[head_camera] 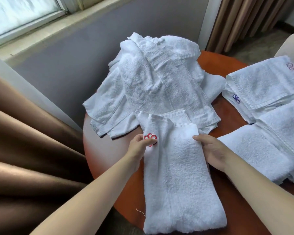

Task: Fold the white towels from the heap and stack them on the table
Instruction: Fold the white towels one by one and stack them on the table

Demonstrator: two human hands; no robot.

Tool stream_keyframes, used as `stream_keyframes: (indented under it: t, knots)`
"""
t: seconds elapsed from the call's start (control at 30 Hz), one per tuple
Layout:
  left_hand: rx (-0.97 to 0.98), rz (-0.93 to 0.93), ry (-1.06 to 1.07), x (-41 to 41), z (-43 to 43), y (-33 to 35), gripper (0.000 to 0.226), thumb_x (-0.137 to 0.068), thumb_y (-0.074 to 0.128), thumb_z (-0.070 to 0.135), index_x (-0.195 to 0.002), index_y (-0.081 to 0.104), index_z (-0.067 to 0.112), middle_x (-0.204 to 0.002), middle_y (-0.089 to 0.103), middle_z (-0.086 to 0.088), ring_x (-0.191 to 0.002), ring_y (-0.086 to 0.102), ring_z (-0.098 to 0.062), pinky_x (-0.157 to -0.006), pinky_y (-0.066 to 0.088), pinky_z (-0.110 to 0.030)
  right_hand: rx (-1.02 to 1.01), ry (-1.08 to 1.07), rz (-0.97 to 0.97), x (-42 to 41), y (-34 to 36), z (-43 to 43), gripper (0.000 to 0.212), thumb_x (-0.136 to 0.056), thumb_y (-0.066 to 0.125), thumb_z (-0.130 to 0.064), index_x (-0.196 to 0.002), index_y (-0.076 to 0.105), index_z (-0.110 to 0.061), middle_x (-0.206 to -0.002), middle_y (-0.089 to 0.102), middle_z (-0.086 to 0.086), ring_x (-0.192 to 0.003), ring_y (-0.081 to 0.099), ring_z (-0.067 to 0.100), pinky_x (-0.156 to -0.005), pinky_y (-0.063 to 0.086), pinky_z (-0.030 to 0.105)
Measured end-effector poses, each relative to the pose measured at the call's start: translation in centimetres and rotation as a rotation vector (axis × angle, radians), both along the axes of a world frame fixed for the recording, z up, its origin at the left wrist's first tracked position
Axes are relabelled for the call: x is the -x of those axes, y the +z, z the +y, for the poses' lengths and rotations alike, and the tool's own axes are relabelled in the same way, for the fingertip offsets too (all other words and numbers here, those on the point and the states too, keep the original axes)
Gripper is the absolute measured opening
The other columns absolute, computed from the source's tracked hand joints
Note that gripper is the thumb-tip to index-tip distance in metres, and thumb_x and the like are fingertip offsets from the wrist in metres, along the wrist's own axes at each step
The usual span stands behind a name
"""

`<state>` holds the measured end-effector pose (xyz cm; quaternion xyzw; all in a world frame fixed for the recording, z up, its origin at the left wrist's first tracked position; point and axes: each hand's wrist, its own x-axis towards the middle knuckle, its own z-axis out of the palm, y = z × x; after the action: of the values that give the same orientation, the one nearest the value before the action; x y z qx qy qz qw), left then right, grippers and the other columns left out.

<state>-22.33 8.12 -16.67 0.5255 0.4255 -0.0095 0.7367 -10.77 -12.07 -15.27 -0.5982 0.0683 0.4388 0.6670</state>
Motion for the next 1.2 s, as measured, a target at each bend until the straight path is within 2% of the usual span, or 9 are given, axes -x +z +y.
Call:
stream_keyframes:
  t: [0.07, 0.17, 0.3, 0.43, 0.63, 0.77, 0.9, 1.03, 1.2]
  knots:
    - [-0.017, -0.034, 0.016, -0.9, 0.5, 0.0, 0.058, -0.056, 0.081, 0.014, -0.107, 0.053, 0.013, -0.103, 0.065, -0.01, -0.079, 0.062, -0.019, -0.063, 0.049, -0.027, -0.008, -0.021, 0.022, -1.1, 0.2, 0.7, 0.029, -0.092, 0.053, -0.017, -0.114, 0.064, -0.002, -0.101, 0.072, 0.013, -0.086, 0.07, 0.024, -0.073, 0.057, 0.034]
    - [-0.18, -0.043, -0.043, -2.2, 0.9, 0.5, 0.059, -0.076, 0.08, 0.021, -0.123, 0.044, 0.016, -0.118, 0.057, 0.004, -0.097, 0.058, -0.008, -0.073, 0.044, -0.023, 0.103, 0.05, 0.043, -2.8, -0.1, 1.8, 0.029, -0.092, 0.059, -0.027, -0.111, 0.068, -0.007, -0.104, 0.073, 0.013, -0.095, 0.07, 0.027, -0.085, 0.052, 0.04]
    - [-0.261, -0.004, 0.059, -3.6, 1.2, 0.4, 0.011, -0.089, 0.067, 0.025, -0.088, 0.06, 0.017, -0.083, 0.067, -0.004, -0.071, 0.061, -0.017, -0.061, 0.047, -0.027, 0.209, 0.076, -0.029, -4.8, -0.5, 3.7, 0.025, -0.094, 0.059, -0.014, -0.112, 0.065, 0.001, -0.096, 0.073, 0.016, -0.081, 0.071, 0.025, -0.071, 0.057, 0.035]
    - [-0.287, -0.001, 0.155, -4.6, 1.7, 0.2, 0.014, -0.091, 0.064, 0.024, -0.084, 0.066, 0.012, -0.079, 0.07, -0.011, -0.07, 0.063, -0.021, -0.067, 0.05, -0.034, 0.294, 0.098, -0.24, -6.9, -0.6, 5.2, 0.014, -0.094, 0.06, -0.012, -0.104, 0.065, -0.005, -0.089, 0.071, 0.008, -0.074, 0.068, 0.018, -0.058, 0.053, 0.025]
    - [-0.292, 0.03, 0.23, -6.3, 2.2, -0.4, 0.013, -0.092, 0.061, 0.019, -0.09, 0.062, 0.005, -0.077, 0.06, -0.01, -0.066, 0.055, -0.02, -0.053, 0.043, -0.023, 0.426, 0.118, -0.413, -8.8, -1.6, 7.0, 0.007, -0.091, 0.066, -0.017, -0.085, 0.066, -0.013, -0.1, 0.07, 0.015, -0.093, 0.067, 0.032, -0.085, 0.054, 0.043]
    - [-0.246, 0.061, 0.266, -6.5, 2.0, -0.6, 0.02, -0.09, 0.064, 0.022, -0.102, 0.052, 0.012, -0.089, 0.058, -0.008, -0.067, 0.052, -0.015, -0.046, 0.041, -0.018, 0.455, 0.178, -0.403, -9.4, -2.0, 7.4, 0.006, -0.086, 0.069, -0.011, -0.085, 0.063, -0.013, -0.105, 0.069, 0.019, -0.093, 0.067, 0.036, -0.084, 0.054, 0.048]
    - [-0.232, 0.121, 0.235, -6.2, 2.5, -1.0, 0.039, -0.083, 0.073, 0.023, -0.111, 0.048, 0.012, -0.096, 0.06, -0.003, -0.077, 0.059, -0.013, -0.059, 0.045, -0.024, 0.434, 0.18, -0.299, -10.2, -1.6, 7.3, 0.042, -0.081, 0.075, -0.009, -0.117, 0.053, -0.004, -0.111, 0.061, 0.012, -0.094, 0.063, 0.025, -0.08, 0.054, 0.037]
    - [-0.079, -0.002, 0.174, -6.3, 3.8, -0.5, 0.004, -0.083, 0.068, 0.006, -0.087, 0.066, 0.006, -0.07, 0.071, -0.004, -0.065, 0.065, -0.019, -0.059, 0.052, -0.022, 0.306, 0.298, -0.203, -11.2, -0.6, 7.1, 0.02, -0.086, 0.066, -0.003, -0.105, 0.064, -0.006, -0.095, 0.071, 0.013, -0.083, 0.068, 0.025, -0.078, 0.055, 0.037]
    - [-0.113, -0.17, 0.078, -6.7, 4.6, 1.1, 0.016, -0.084, 0.066, 0.005, -0.098, 0.063, 0.012, -0.073, 0.069, 0.002, -0.065, 0.063, -0.011, -0.057, 0.049, -0.017, 0.21, 0.277, -0.278, -12.1, 1.1, 7.6, 0.017, -0.091, 0.058, 0.001, -0.097, 0.058, -0.015, -0.086, 0.066, 0.005, -0.074, 0.063, 0.016, -0.067, 0.051, 0.027]
